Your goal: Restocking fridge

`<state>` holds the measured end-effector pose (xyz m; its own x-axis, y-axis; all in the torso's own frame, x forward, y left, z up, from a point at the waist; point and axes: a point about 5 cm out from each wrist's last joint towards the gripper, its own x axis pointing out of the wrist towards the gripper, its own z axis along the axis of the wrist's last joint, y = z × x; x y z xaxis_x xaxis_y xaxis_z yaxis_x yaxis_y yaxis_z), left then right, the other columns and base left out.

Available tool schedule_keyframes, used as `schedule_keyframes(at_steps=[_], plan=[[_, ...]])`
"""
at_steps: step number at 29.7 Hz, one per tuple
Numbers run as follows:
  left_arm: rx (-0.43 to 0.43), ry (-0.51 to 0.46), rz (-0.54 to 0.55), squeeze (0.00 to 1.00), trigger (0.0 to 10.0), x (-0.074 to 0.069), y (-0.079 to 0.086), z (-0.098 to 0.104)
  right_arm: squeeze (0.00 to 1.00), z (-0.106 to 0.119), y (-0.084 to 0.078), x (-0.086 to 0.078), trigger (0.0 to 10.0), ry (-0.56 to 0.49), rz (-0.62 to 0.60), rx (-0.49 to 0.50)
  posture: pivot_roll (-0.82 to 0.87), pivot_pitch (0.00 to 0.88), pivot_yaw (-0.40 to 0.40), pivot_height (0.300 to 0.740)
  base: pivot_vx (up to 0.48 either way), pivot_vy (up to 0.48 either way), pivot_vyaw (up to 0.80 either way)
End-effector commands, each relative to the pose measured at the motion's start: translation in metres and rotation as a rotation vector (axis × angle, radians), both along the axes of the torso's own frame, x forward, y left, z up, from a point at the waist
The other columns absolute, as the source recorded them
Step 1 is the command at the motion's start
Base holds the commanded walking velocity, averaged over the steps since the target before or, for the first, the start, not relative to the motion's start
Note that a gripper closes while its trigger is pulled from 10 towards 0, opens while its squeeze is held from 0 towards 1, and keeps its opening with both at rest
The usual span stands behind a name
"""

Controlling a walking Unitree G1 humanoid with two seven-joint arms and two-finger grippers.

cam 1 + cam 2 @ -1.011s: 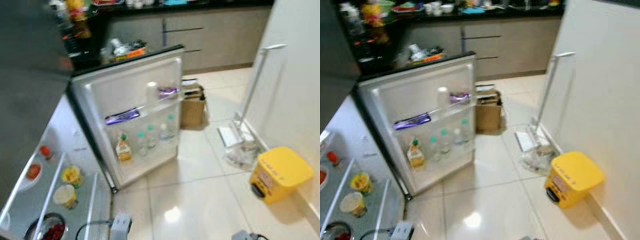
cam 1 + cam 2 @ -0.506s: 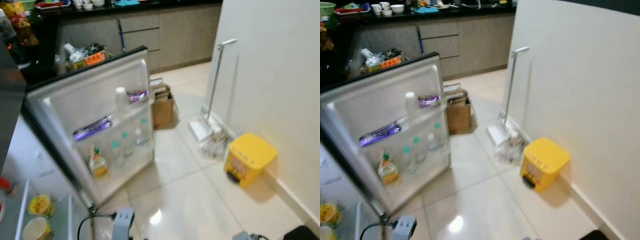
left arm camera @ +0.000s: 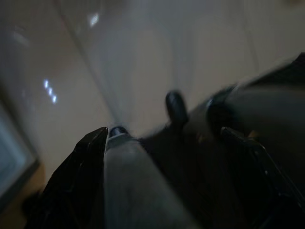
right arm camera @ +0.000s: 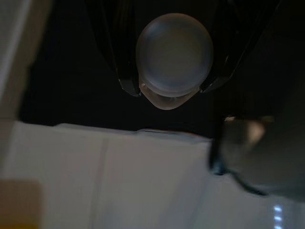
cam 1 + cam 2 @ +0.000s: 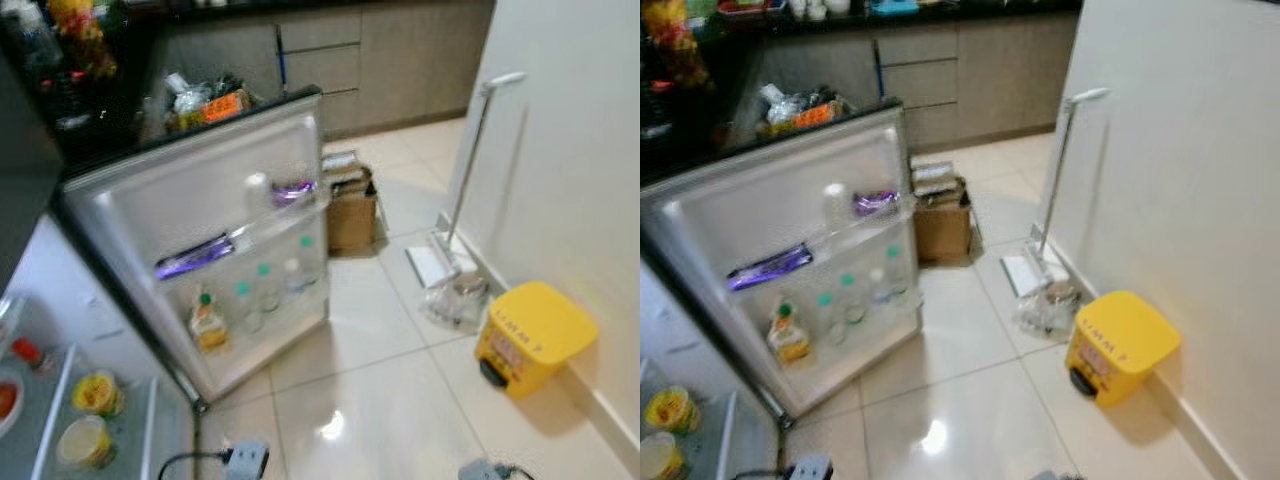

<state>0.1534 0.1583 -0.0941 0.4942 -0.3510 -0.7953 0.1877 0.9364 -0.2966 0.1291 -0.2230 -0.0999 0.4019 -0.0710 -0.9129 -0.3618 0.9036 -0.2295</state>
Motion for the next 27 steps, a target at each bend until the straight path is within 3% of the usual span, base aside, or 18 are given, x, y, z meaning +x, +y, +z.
schedule_keyframes(at_steps=[1, 10, 27], plan=[[0.008, 0.042, 0.006, 0.00, 10.0, -0.0118, 0.0023, -0.0047, 0.00, -0.0012, 0.0065, 0.0004, 10.0, -0.002, 0.002, 0.014, -0.18, 0.000, 0.039, 0.740, 0.000, -0.480, 0.00], [0.016, 0.043, 0.004, 0.00, 10.0, -0.0121, 0.0023, -0.0050, 0.00, -0.0013, 0.0045, -0.0013, 10.0, 0.003, 0.000, 0.009, -0.18, 0.000, 0.039, 0.740, 0.000, -0.470, 0.00], [0.037, 0.037, 0.033, 0.00, 10.0, -0.0093, 0.0015, -0.0047, 0.00, -0.0010, 0.0013, -0.0021, 10.0, 0.008, 0.001, 0.002, -0.19, 0.000, 0.034, 0.740, 0.000, 0.000, 0.00]])
